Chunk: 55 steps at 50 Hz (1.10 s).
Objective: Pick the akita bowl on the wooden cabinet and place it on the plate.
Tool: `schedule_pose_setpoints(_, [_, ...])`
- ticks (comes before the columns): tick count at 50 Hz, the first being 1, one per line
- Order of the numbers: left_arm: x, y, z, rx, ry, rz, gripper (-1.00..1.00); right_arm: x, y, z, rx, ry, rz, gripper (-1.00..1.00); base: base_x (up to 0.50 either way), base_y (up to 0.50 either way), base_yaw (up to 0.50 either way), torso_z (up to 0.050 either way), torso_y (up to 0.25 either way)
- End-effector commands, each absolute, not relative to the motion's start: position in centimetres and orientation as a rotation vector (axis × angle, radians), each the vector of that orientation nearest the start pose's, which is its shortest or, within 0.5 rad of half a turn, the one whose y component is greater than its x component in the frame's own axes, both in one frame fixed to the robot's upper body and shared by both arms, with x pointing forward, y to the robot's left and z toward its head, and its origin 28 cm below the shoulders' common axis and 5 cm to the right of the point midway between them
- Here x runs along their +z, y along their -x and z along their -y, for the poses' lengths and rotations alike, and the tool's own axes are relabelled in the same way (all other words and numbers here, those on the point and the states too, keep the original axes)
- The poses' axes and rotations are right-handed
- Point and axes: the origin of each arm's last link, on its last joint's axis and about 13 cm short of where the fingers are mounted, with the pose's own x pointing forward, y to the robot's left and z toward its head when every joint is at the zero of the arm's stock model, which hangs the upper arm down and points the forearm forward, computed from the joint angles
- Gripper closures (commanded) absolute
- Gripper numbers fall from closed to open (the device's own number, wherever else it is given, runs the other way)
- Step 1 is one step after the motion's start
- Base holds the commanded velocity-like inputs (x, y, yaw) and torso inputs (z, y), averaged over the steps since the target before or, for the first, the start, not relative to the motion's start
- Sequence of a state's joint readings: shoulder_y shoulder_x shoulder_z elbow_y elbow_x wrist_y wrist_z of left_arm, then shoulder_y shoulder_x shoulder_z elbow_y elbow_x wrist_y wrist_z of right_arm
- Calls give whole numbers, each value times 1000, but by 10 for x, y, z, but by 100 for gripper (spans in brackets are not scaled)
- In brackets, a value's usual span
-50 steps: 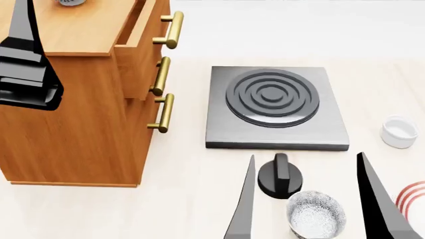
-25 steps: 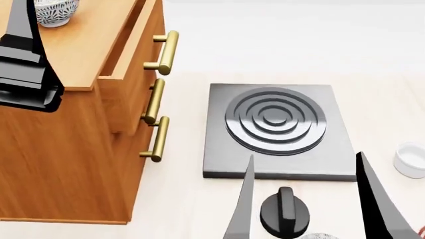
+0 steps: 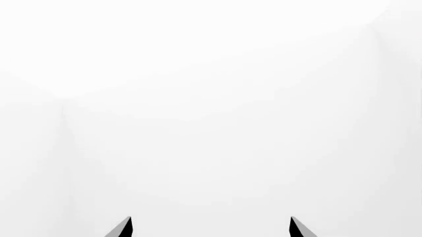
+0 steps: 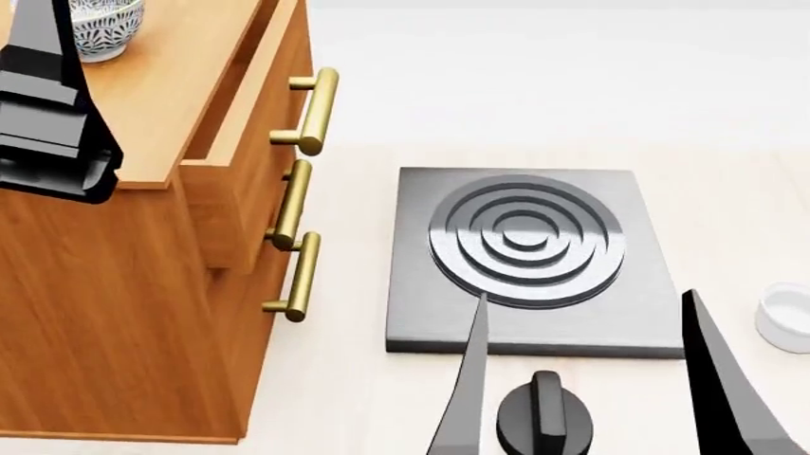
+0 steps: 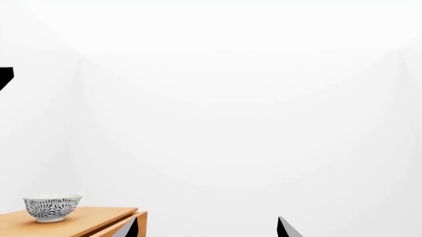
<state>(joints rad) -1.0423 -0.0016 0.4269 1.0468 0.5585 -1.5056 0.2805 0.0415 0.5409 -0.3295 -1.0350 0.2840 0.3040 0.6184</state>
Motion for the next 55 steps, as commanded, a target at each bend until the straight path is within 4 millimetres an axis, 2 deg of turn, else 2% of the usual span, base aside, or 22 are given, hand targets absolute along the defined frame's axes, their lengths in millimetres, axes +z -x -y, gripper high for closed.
schedule_pose_setpoints(1, [317,-199,-186,-39,-255,618,-100,183,-141,90,57,-7,587,-100,0,0,0,0,0])
schedule_pose_setpoints(7, [316,-199,-186,-39,-253,615,-100,183,-140,90,54,0,593,-100,3,0,0,0,0])
schedule_pose_setpoints(14, [314,-200,-185,-44,-253,616,-100,183,-141,90,51,2,595,-100,473,0,0,0,0])
schedule_pose_setpoints(28, [313,-200,-186,-43,-255,612,-100,183,-141,90,57,-9,585,-100,4,0,0,0,1])
schedule_pose_setpoints(37, [321,-196,-185,-40,-273,620,-100,181,-142,89,63,-13,581,-100,0,0,0,0,0])
schedule_pose_setpoints(44, [342,-211,-187,-28,-276,578,-100,181,-142,89,62,-16,578,-100,0,0,0,0,0])
schedule_pose_setpoints(49, [370,-226,-183,33,-264,554,-100,179,-145,89,63,-14,568,-100,0,0,0,0,0])
schedule_pose_setpoints(55, [380,-236,-177,28,-297,514,-100,179,-145,91,51,-11,567,-100,0,0,0,0,0])
